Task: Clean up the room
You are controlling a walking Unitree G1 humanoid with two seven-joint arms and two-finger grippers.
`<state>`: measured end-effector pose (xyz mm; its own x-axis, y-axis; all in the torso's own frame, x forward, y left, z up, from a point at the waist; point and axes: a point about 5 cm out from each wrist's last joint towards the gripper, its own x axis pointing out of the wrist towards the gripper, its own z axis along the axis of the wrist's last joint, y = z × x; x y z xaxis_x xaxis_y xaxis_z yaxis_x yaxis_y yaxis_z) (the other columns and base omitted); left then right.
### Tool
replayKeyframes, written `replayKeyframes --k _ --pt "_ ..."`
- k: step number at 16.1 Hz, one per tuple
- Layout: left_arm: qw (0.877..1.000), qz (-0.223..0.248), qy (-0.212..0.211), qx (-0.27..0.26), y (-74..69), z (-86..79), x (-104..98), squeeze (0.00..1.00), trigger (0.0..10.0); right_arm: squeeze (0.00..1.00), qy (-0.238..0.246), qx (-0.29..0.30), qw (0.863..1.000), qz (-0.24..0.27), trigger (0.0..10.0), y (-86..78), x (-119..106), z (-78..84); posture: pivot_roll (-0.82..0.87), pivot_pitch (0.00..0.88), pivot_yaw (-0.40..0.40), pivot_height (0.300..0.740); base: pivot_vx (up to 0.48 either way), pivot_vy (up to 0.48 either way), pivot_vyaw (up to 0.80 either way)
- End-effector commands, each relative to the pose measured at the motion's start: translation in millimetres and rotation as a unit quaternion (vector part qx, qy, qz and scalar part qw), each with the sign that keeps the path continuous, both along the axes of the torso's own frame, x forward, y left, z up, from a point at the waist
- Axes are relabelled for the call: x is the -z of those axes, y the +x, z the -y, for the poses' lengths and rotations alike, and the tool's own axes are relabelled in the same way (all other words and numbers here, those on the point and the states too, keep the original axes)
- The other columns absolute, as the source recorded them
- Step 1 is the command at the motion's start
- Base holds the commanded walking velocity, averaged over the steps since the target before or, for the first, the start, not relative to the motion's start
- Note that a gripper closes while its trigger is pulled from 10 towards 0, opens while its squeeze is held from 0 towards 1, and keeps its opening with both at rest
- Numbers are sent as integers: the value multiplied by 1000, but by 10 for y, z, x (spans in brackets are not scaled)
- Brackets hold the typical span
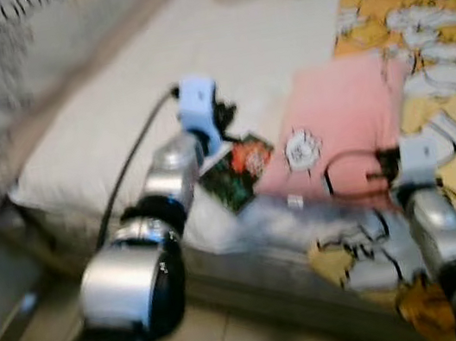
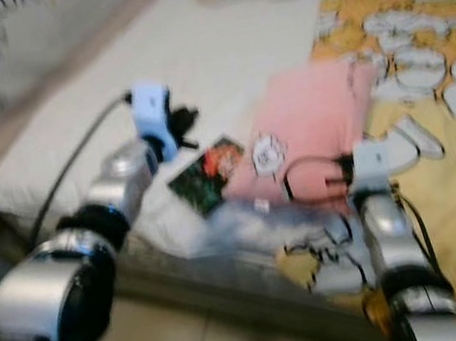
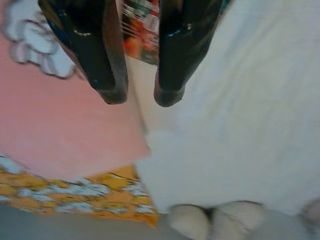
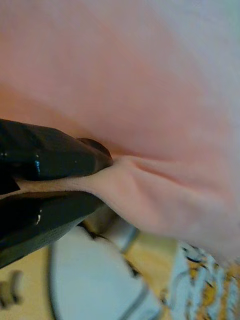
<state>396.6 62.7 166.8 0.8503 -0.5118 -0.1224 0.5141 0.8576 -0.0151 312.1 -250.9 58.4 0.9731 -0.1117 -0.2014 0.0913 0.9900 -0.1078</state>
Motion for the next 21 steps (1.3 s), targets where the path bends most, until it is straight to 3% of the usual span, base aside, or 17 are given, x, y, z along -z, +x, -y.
replayKeyframes --k 1,3,4,7,10,14,18,19,20,21 --pt "999 -14 27 20 -37 41 89 1000 10000 0 -12 -25 999 -32 10000 -21 65 -4 -40 0 84 740 0 0 0" --pt "994 0 94 54 -98 94 201 1000 10000 0 -14 -44 997 -64 10000 -77 146 31 -50 0 86 740 0 0 0" --pt "992 6 103 71 -108 99 203 1000 10000 0 11 -36 997 -70 10000 -124 181 84 -56 0 85 740 0 0 0" --pt "994 5 87 72 -96 73 176 1000 10000 0 56 -29 996 -65 10000 -222 240 105 -72 0 90 740 0 0 0" --pt "993 -12 100 58 -102 31 247 1000 10000 0 63 -38 994 -84 10000 -457 379 131 -121 78 104 740 0 0 0" --pt "996 -55 42 62 -129 178 256 1000 10000 0 65 -52 993 -86 10000 -652 389 64 -166 166 100 740 0 0 0" --pt "986 -127 -44 99 -260 436 371 1000 10000 0 59 -92 989 -99 10000 -794 439 -248 -182 255 101 740 0 0 0" --pt "985 -133 -39 103 -287 468 408 1000 10000 0 59 -92 989 -101 10000 -795 439 -268 -182 255 101 740 0 0 0" --pt "983 -147 -12 109 -357 499 533 1000 10000 0 62 -93 988 -103 10000 -816 428 -316 -179 267 107 740 0 0 0" --pt "980 -170 -14 102 -433 509 672 1000 10000 0 67 -95 988 -105 10000 -848 413 -370 -179 271 109 740 0 0 0"
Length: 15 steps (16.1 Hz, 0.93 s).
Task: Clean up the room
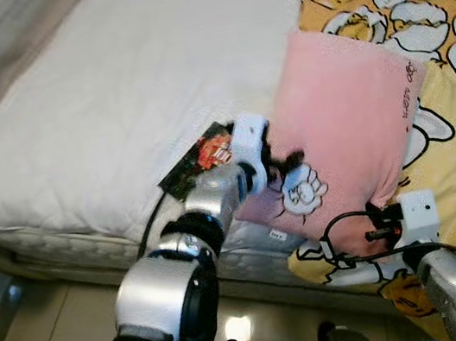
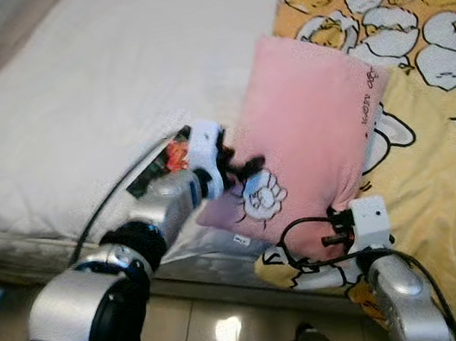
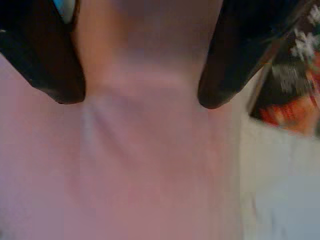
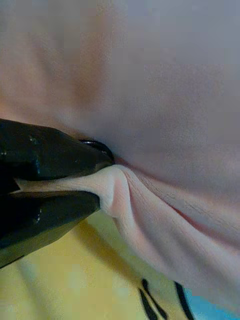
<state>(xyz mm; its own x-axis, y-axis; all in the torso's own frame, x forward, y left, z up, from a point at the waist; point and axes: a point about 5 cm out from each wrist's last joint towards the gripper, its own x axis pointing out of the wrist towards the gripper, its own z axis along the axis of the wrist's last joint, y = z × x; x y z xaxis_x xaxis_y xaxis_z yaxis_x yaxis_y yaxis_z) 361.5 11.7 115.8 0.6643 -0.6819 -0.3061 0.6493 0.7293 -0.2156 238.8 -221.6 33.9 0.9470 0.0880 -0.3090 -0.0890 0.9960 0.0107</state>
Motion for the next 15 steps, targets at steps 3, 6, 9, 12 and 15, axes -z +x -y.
replayKeyframes --k 3,6,9,12,15 --pt "998 -53 -1 39 -207 150 249 0 10000 0 9 -16 998 -53 10000 -139 153 -134 -177 276 109 740 0 0 0" --pt "995 -56 21 74 -344 277 366 0 0 0 13 -19 998 -56 10000 -133 145 -177 -174 282 109 740 0 0 0" --pt "997 -57 -2 51 -326 279 344 0 0 0 18 -13 998 -54 10000 -106 113 -182 -172 279 112 740 0 0 0" --pt "997 -55 -48 20 -225 197 240 0 0 0 34 19 998 -40 10000 -36 72 -123 -173 270 106 740 0 0 0" --pt "998 -34 -48 30 -188 174 180 0 0 0 40 27 998 -40 10000 12 68 -99 -159 264 98 740 0 0 0"
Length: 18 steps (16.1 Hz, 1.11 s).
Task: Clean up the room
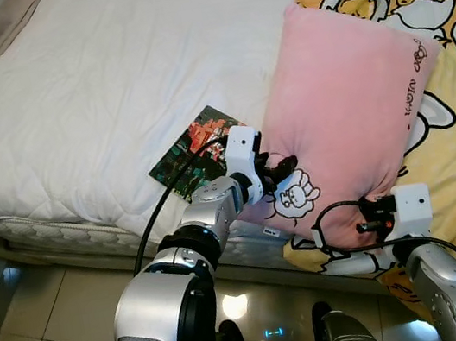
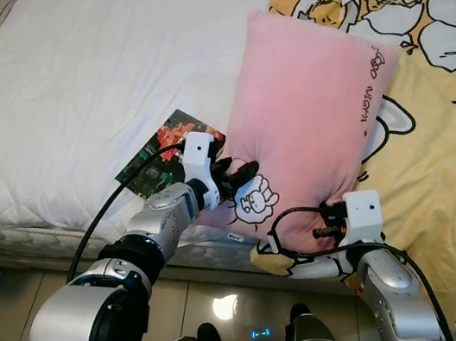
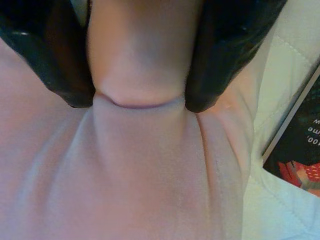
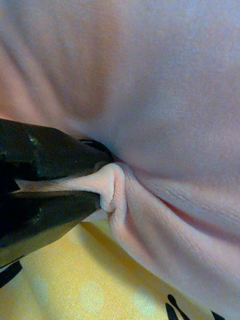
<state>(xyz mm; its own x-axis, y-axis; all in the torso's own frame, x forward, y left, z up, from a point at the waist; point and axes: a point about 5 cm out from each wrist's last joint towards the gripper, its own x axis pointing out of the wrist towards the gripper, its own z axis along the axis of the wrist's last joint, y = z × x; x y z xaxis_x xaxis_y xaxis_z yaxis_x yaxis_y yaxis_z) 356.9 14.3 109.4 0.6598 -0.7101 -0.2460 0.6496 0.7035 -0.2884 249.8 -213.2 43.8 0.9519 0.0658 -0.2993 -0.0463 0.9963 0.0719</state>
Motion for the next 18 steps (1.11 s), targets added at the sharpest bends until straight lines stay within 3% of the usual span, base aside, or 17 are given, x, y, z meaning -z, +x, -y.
replayKeyframes --k 1,5,8,10,13,14,16,18 --pt "999 -27 -2 33 -146 195 122 0 0 0 11 5 999 -42 10000 -78 165 -12 -154 261 96 740 0 0 0" --pt "999 -32 -31 22 -97 127 73 0 0 0 14 1 999 -38 10000 -6 149 -49 -145 246 84 740 0 0 0" --pt "999 -35 -19 22 -125 144 119 0 0 0 22 25 997 -63 10000 10 299 30 -121 207 77 740 0 0 0" --pt "999 -26 -30 23 -102 199 41 0 0 0 21 30 998 -53 10000 140 260 53 -118 170 81 740 0 0 0" --pt "996 37 -78 27 96 221 -420 0 0 0 26 46 998 46 10000 670 -297 115 -81 0 99 740 0 0 0" --pt "993 55 -105 16 181 177 -609 0 0 0 35 48 994 92 10000 840 -539 102 -78 0 106 740 0 0 0" --pt "988 91 -123 16 260 116 -832 0 0 0 48 50 988 138 10000 984 -808 82 -73 0 111 740 0 0 0" --pt "974 192 -120 19 397 -148 -1285 0 0 0 40 27 973 225 10000 1173 -1339 15 -45 0 108 740 0 0 0"
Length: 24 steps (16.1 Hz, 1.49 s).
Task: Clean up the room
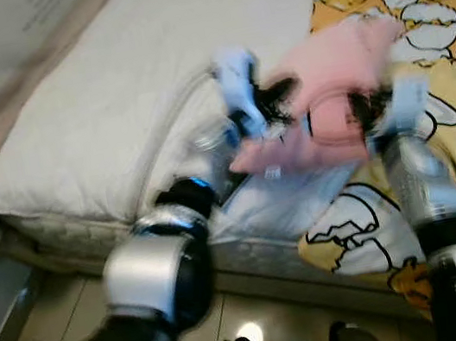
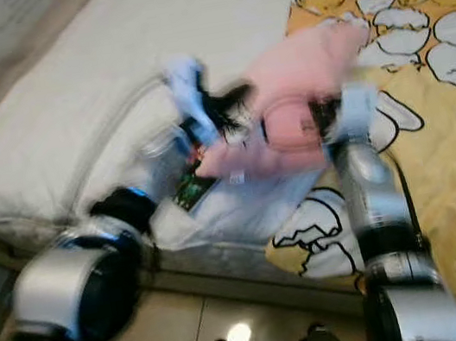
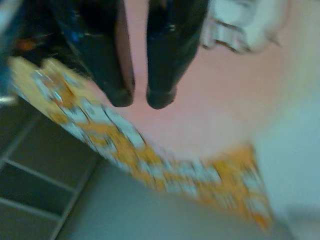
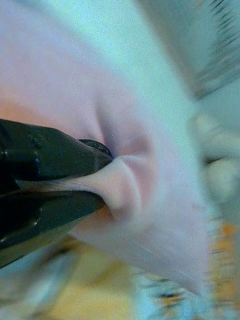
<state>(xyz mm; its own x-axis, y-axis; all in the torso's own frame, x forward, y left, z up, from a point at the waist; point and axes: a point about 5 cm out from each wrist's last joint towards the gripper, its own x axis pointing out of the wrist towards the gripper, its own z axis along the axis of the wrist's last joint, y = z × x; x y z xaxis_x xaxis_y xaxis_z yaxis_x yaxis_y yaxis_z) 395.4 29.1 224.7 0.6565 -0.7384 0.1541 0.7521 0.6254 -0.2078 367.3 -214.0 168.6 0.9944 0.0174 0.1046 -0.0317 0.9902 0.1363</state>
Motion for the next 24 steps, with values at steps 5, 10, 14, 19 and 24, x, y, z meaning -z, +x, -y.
replayKeyframes --k 5,10,14,19,24 --pt "993 30 102 -49 40 -242 128 0 10000 0 -24 35 998 -53 10000 -198 394 148 -7 0 75 740 0 0 0" --pt "993 10 106 -55 35 -296 230 0 10000 0 -79 52 975 -201 10000 -687 973 695 -60 0 104 740 0 0 0" --pt "955 89 271 -75 -5 -224 386 1000 10000 0 -142 42 949 -277 10000 -985 1182 983 -98 0 115 740 0 0 0" --pt "935 110 332 -64 -137 -94 697 1000 10000 0 -87 14 961 -262 10000 -1066 1410 699 -119 0 119 740 0 0 0" --pt "954 51 288 -65 -213 -21 869 1000 10000 0 -76 -33 960 -267 10000 -1196 1589 411 -123 0 118 740 0 0 0"
